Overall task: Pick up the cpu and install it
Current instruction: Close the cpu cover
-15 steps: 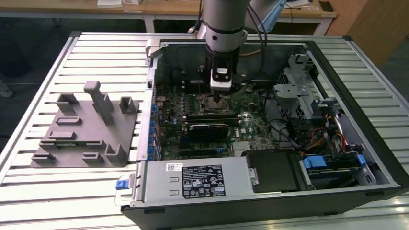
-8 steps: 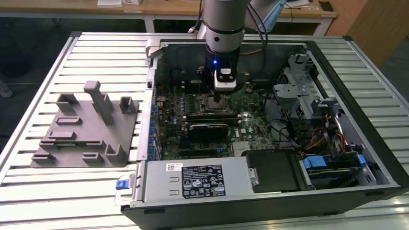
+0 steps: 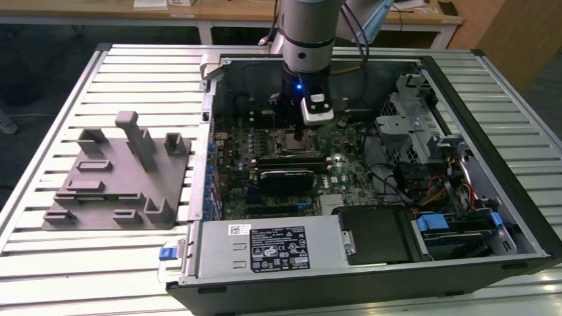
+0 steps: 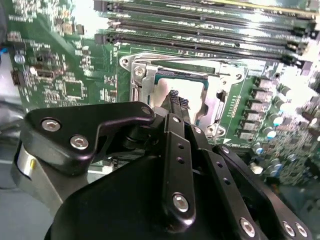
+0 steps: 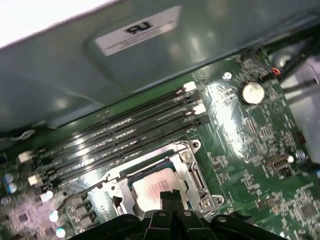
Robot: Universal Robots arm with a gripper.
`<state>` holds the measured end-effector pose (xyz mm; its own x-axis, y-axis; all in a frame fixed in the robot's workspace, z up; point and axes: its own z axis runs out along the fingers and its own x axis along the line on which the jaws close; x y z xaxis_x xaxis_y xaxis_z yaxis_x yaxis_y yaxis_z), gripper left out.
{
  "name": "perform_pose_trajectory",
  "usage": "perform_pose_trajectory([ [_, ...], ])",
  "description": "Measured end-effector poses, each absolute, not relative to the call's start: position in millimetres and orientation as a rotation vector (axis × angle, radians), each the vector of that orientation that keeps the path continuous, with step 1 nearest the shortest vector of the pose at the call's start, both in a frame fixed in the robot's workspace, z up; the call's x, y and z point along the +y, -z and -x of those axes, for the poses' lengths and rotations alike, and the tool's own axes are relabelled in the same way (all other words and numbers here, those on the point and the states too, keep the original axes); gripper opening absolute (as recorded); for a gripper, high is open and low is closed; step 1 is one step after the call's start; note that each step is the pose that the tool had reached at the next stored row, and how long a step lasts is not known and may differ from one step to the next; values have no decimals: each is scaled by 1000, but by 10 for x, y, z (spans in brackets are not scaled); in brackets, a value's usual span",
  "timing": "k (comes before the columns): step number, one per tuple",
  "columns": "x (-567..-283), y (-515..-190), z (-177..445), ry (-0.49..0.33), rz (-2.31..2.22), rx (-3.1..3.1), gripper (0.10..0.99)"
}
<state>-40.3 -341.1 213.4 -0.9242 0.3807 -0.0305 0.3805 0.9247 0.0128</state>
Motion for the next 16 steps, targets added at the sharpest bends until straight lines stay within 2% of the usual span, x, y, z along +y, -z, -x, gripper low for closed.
perform_pose_trajectory([
  [16,-3412,-2116,421,-14,-212,3103,106],
])
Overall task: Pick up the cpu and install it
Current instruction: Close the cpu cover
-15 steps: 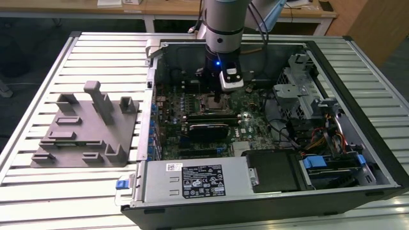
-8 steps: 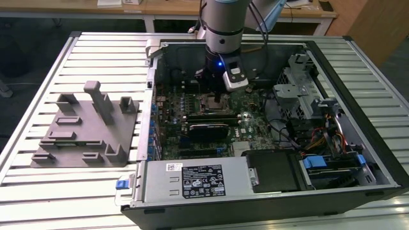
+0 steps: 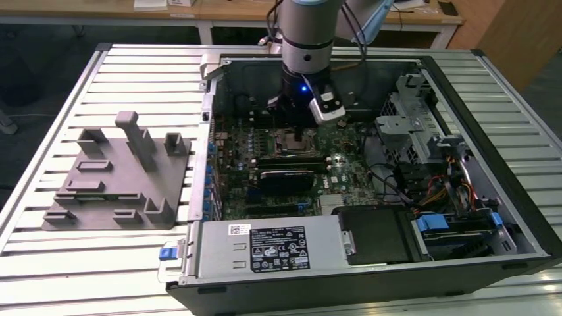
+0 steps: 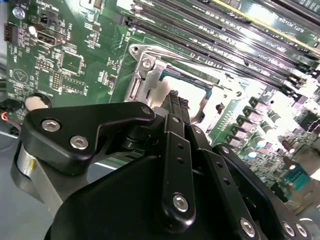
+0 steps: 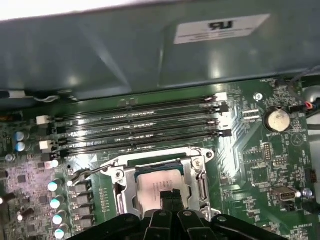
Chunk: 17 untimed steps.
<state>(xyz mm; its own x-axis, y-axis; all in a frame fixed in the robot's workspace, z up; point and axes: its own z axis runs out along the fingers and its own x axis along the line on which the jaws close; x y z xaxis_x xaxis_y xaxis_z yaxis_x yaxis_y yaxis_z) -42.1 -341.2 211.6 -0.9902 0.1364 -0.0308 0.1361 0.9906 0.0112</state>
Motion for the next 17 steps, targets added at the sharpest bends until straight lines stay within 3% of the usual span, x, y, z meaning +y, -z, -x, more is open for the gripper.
perform_pose_trajectory([
  [17,-3415,-2052,705,-14,-203,3103,106],
])
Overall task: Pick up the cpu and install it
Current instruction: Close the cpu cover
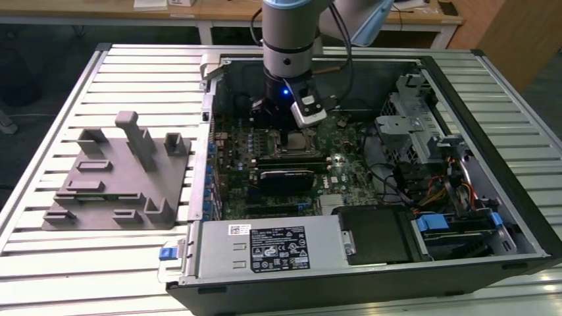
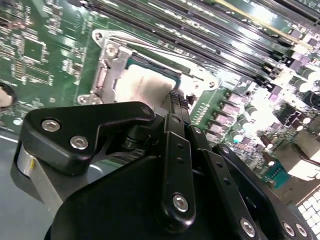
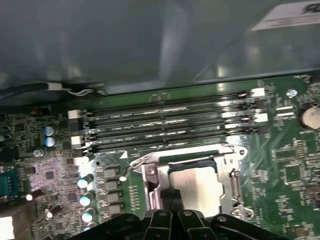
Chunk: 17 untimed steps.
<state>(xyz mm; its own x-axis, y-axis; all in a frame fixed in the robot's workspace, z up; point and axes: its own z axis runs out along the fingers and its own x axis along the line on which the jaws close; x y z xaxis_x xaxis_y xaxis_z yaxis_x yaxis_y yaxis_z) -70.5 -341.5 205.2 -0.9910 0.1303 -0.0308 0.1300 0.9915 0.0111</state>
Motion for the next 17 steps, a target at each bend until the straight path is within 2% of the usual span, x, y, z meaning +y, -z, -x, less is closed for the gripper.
perform_pose_trajectory([
  [17,-3415,-1978,771,-14,-177,3105,106],
])
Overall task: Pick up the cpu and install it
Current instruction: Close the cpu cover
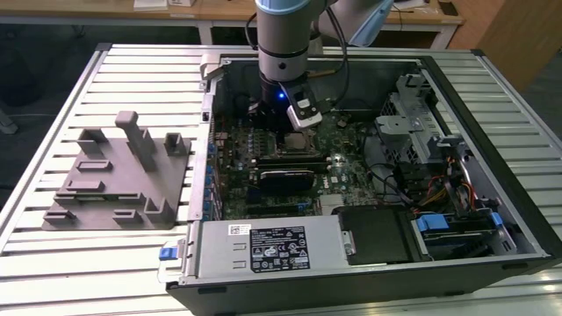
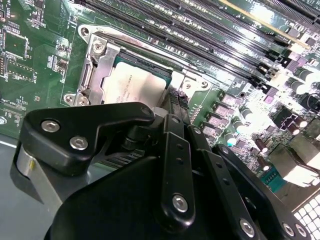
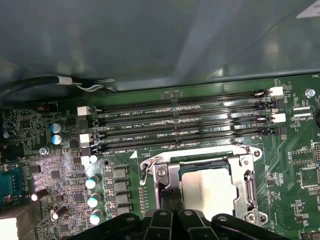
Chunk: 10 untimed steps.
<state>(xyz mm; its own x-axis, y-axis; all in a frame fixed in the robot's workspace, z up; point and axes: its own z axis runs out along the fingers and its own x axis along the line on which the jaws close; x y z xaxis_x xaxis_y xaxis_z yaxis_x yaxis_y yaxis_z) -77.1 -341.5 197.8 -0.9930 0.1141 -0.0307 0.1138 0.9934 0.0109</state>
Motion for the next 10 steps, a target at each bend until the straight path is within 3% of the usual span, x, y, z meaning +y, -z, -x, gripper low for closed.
perform_pose_trajectory([
  [10,-3415,-2023,771,-15,-178,3105,106],
])
